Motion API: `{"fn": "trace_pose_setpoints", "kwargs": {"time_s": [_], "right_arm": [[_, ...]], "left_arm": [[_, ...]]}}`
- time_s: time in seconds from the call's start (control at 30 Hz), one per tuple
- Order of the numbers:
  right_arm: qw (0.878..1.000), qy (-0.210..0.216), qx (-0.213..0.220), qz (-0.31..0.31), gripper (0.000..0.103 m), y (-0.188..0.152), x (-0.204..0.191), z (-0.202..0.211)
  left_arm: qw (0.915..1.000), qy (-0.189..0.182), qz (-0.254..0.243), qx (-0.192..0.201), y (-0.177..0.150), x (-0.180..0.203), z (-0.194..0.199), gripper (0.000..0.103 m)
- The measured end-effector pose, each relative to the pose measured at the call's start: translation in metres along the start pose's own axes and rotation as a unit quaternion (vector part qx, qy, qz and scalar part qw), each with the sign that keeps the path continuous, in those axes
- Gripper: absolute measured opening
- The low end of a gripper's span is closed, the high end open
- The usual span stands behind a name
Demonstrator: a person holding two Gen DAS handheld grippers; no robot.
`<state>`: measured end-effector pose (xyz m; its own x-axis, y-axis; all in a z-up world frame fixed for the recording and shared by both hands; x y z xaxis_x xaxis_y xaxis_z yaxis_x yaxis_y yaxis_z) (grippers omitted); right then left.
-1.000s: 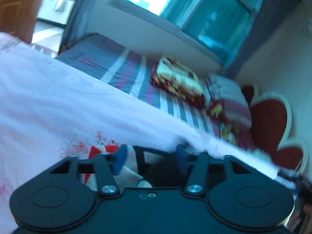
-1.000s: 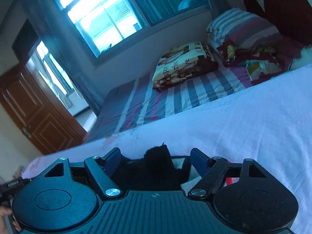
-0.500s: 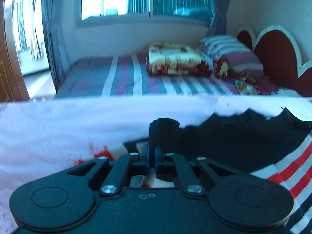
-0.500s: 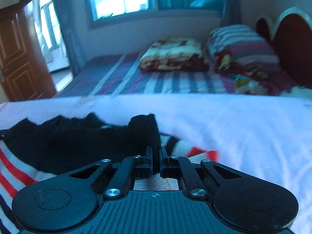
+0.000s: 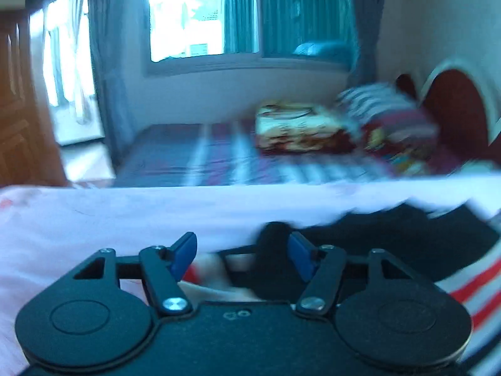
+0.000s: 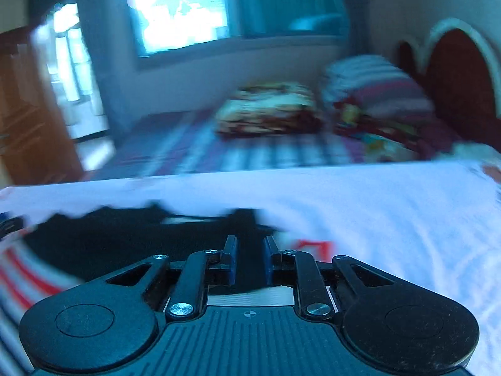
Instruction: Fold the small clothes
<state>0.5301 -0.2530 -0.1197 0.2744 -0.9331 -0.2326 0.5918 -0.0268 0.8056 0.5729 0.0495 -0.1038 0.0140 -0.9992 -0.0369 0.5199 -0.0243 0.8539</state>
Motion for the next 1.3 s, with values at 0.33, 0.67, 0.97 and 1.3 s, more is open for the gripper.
{"fn": "trace_pose_setpoints", "kwargs": {"time_s": [0.33, 0.67, 0.97, 1.3], "right_arm": [[0.989, 0.007, -0.080, 0.124, 0.017, -0.039, -0.076, -0.022], [0.997, -0.027, -0.043, 0.064, 0.017, -0.043, -0.026, 0.046], [0.993, 0.022, -0.075, 0.088, 0.017, -0.087, -0.103, 0.039], [0.992, -0.014, -0.094, 0.089, 0.017, -0.113, -0.056, 0.080]], "left_arm": [[0.9921, -0.044, -0.103, -0.057, -0.054, 0.086, 0.015, 0.065], [0.9985, -0.006, -0.044, -0.033, -0.065, 0.029, 0.067, 0.064], [0.9937, -0.050, -0.080, -0.060, -0.088, 0.097, 0.075, 0.071], [0.9947, -0.027, -0.055, -0.083, -0.105, 0.018, 0.090, 0.080]]}}
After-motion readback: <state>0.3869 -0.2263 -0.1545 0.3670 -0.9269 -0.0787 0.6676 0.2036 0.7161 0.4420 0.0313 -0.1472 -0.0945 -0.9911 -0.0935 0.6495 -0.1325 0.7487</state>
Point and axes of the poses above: each gripper's, at about its wrist camera, not at the fingertips, and z roughly against the way its jaws point, x to its right, y to its top, the point moved 5 cm from there along -z, roughly the way its jaws point, and after that the axes turned 3 degrees about y, right-handed, at the moved point
